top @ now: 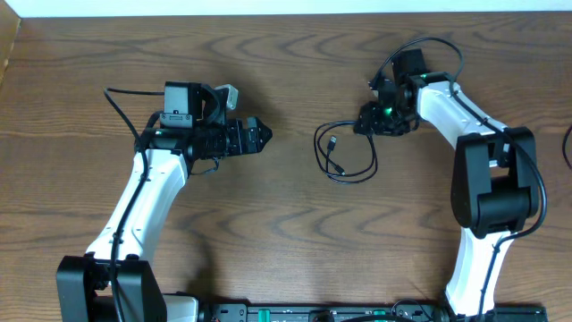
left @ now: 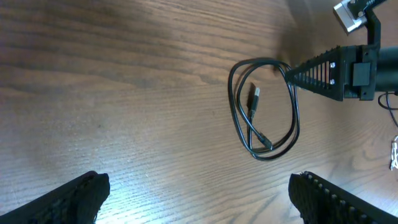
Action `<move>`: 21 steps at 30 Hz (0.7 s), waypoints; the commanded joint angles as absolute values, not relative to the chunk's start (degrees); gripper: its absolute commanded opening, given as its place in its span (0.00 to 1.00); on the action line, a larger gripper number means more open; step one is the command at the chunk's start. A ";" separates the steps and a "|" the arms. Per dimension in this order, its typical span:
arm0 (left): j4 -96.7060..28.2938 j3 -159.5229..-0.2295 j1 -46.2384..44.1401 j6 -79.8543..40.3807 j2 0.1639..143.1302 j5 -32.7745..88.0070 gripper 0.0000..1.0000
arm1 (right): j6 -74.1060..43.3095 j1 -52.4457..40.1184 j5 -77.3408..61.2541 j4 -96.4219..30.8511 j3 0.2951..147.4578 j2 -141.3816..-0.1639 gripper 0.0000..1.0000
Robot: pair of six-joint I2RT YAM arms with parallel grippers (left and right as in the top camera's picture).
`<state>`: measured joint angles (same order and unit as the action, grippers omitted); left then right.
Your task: Untangle cables
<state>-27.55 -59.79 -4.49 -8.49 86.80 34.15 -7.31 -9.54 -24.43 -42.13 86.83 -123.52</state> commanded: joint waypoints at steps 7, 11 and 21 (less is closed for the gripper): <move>-28.05 -59.92 -4.23 -7.09 86.39 33.61 0.98 | -6.04 -10.55 -28.32 -42.96 85.89 -128.62 0.51; -28.08 -59.92 -4.23 -7.11 86.39 33.61 0.98 | -5.32 -10.57 -28.27 -44.12 85.58 -128.62 0.50; -28.05 -59.92 -4.23 -7.11 86.39 33.63 0.98 | -3.99 -10.50 -21.89 -47.29 84.64 -128.62 0.38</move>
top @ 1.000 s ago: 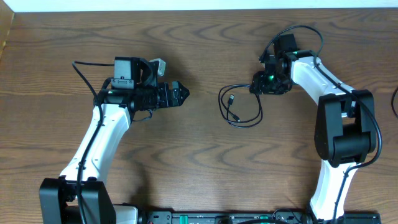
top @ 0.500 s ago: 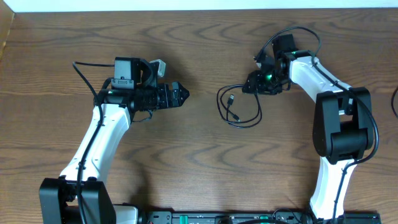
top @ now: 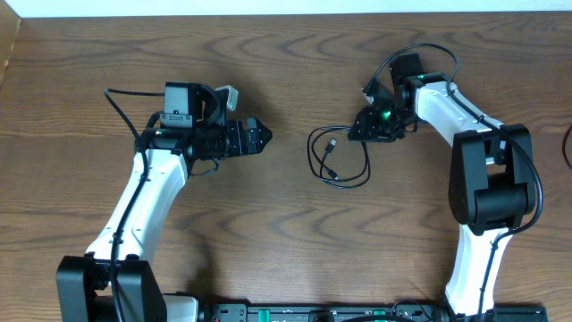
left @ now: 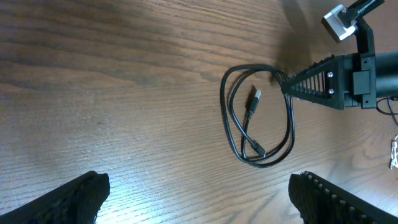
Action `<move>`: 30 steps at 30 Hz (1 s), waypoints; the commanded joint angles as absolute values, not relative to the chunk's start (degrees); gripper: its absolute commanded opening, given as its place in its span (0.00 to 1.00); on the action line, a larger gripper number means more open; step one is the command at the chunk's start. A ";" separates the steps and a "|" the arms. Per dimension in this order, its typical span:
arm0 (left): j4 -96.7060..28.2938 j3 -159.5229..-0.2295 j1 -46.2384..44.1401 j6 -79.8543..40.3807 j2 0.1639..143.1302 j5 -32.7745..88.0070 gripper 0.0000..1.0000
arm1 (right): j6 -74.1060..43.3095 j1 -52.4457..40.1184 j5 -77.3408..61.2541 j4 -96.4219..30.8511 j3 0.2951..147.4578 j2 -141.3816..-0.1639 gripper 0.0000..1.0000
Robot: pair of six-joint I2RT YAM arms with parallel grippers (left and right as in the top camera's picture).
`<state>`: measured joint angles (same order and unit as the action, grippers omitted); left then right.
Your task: Untangle cables
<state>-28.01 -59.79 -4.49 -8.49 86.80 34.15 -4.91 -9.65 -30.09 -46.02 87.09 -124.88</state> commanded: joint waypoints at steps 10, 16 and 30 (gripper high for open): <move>-28.05 -59.92 -4.23 -7.11 86.39 33.61 0.98 | -2.63 -10.57 -20.93 -48.93 84.62 -128.64 0.29; -28.05 -59.92 -4.23 -7.11 86.39 33.61 0.98 | -2.50 -10.98 -20.91 -49.76 84.62 -130.19 0.23; -28.14 -59.92 -4.23 -7.09 86.39 33.58 0.98 | -2.50 -10.92 -21.45 -50.61 84.62 -132.66 0.01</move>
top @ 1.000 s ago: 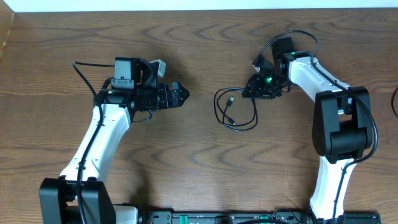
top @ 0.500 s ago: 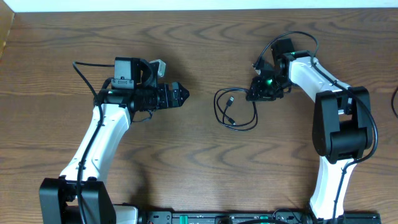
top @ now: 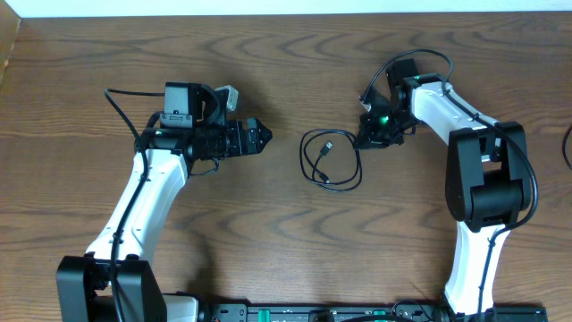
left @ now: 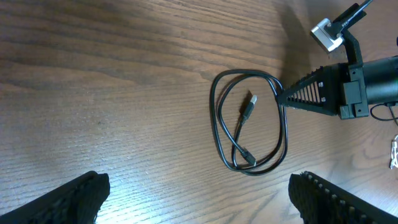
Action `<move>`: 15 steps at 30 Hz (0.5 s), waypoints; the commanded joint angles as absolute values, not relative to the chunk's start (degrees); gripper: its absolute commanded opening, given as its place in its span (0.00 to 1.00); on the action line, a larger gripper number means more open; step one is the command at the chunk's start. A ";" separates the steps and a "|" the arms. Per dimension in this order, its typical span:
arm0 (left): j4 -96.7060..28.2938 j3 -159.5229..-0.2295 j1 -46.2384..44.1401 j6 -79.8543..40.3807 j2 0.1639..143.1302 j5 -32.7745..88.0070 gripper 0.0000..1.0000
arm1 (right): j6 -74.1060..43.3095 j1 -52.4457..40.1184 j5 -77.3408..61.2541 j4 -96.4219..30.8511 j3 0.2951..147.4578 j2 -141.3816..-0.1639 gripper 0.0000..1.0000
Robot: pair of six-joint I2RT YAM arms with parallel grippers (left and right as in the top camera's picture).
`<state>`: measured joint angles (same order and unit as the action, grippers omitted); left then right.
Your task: Untangle cables
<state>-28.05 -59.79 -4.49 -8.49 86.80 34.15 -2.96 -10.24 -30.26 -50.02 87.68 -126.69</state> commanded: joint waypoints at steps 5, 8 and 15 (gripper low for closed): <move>-28.29 -59.92 -4.23 -7.09 86.39 33.39 0.98 | -2.35 -10.81 -28.32 -50.52 85.60 -131.72 0.01; -28.32 -59.92 -4.23 -7.09 86.39 33.41 0.98 | -0.08 -10.74 -29.28 -51.29 87.74 -127.79 0.01; -28.25 -59.92 -4.23 -7.11 86.39 33.41 0.98 | 0.89 -9.28 -27.03 -55.27 92.38 -116.84 0.01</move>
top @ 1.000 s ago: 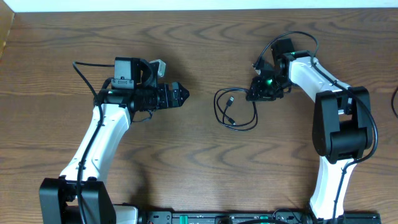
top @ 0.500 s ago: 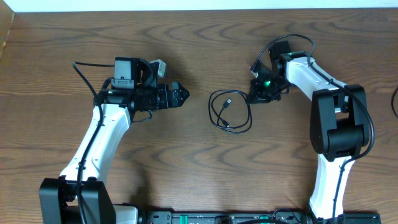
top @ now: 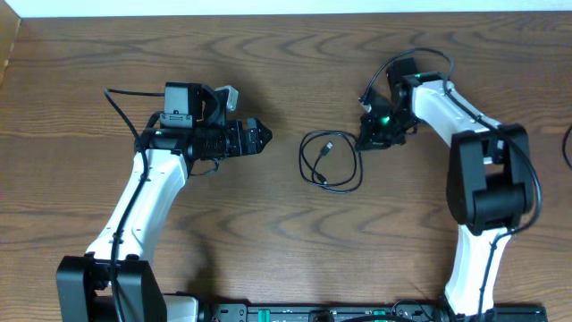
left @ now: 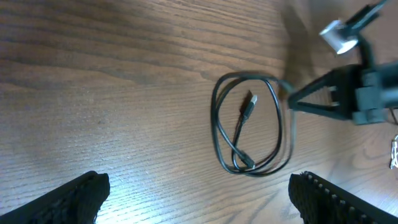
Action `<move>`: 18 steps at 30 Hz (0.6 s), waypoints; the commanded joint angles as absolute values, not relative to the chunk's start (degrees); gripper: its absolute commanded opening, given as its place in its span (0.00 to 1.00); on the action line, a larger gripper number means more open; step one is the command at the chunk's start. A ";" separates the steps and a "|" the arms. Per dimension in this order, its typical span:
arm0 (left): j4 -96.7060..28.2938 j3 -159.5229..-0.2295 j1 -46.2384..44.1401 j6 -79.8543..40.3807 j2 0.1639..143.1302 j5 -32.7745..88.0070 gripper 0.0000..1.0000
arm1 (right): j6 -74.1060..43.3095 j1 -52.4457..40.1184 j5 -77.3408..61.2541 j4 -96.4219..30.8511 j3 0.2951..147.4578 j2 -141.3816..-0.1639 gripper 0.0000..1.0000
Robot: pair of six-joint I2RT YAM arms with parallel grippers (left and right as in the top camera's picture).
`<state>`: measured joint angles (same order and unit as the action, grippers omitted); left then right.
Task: Untangle cables
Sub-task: 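Carry the black cable up and right off the table with the right gripper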
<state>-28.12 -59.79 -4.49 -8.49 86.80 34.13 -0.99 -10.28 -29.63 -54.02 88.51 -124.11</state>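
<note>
A thin black cable lies coiled in a loose loop on the wooden table, its USB plug resting inside the loop. My right gripper is at the loop's right edge, its fingers drawn to a point and shut on the cable strand there; in the left wrist view the right gripper shows blurred. My left gripper hovers to the left of the coil, pointing at it. Its fingers stand wide apart, so the left gripper is open and holds nothing.
The brown wooden table stretches out around the coil. A white wall edge runs along the far side. Another dark cable end shows at the right border.
The right gripper shifted slightly at the loop's right edge and now shows blurred in the wrist view. The coil lies almost where it was. The left arm has not moved.
The right gripper held the coil's right edge well right of centre. At each later moment the coil and gripper stood further left, toward the left gripper. The left gripper stayed open and still throughout.
</note>
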 commanded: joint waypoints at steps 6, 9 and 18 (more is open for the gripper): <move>-28.29 -59.92 -4.23 -7.14 86.39 33.43 0.98 | 2.28 -5.89 -26.89 -60.75 96.92 -109.58 0.01; -28.32 -59.92 -4.23 -7.18 86.39 33.45 0.98 | 2.28 -4.32 -26.89 -62.33 98.61 -106.78 0.01; -28.29 -59.92 -4.23 -7.55 86.39 33.45 0.98 | 3.31 2.09 -18.81 -68.55 109.30 -102.43 0.01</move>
